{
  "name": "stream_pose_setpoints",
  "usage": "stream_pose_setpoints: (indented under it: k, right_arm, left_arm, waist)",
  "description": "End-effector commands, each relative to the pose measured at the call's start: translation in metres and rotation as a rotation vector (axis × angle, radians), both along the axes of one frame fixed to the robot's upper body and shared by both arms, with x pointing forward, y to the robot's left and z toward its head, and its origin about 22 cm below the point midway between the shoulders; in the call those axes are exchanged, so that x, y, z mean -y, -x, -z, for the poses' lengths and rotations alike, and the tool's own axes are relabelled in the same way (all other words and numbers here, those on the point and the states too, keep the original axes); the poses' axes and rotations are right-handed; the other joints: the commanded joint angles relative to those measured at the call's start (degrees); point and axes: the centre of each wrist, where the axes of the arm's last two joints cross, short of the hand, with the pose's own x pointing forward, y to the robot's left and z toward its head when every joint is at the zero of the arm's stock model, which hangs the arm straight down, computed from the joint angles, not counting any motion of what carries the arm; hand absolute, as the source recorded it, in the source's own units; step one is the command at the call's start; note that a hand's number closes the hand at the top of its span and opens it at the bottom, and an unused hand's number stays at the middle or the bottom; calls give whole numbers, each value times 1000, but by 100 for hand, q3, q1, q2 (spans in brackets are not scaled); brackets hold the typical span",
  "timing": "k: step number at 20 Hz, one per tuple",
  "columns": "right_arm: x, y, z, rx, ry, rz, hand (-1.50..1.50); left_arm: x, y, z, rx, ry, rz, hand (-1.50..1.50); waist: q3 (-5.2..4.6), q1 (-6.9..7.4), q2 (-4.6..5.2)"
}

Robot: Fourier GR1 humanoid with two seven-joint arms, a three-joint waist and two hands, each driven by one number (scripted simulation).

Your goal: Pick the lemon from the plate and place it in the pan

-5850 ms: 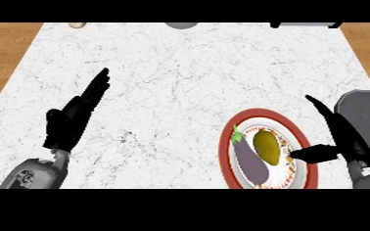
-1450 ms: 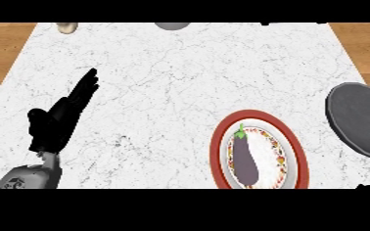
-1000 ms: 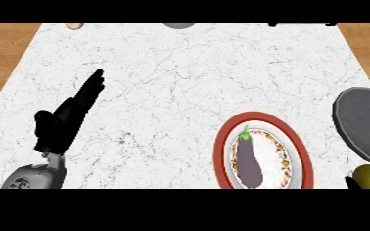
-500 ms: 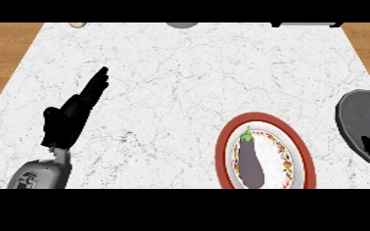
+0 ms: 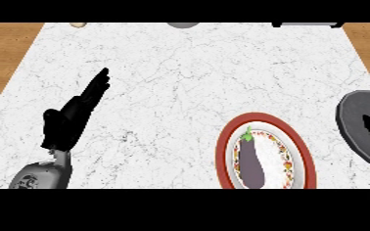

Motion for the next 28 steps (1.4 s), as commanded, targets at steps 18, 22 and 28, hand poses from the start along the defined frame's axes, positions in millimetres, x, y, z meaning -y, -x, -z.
stream_pose_setpoints:
  k: [18, 22, 28]
  right_arm:
    - [14, -39, 7, -6, -476, -17, -150]
    - [39, -17, 1, 47, -652, -37, -150]
    - [75, 35, 2, 31, -744, -136, -150]
  left_arm:
    - [6, -17, -7, 9, 2, 11, 0]
    - [14, -5, -12, 13, 10, 32, 0]
    - [5, -9, -11, 31, 0, 7, 0]
  waist:
    - [33, 103, 81]
    - [40, 151, 70]
    - [43, 100, 81]
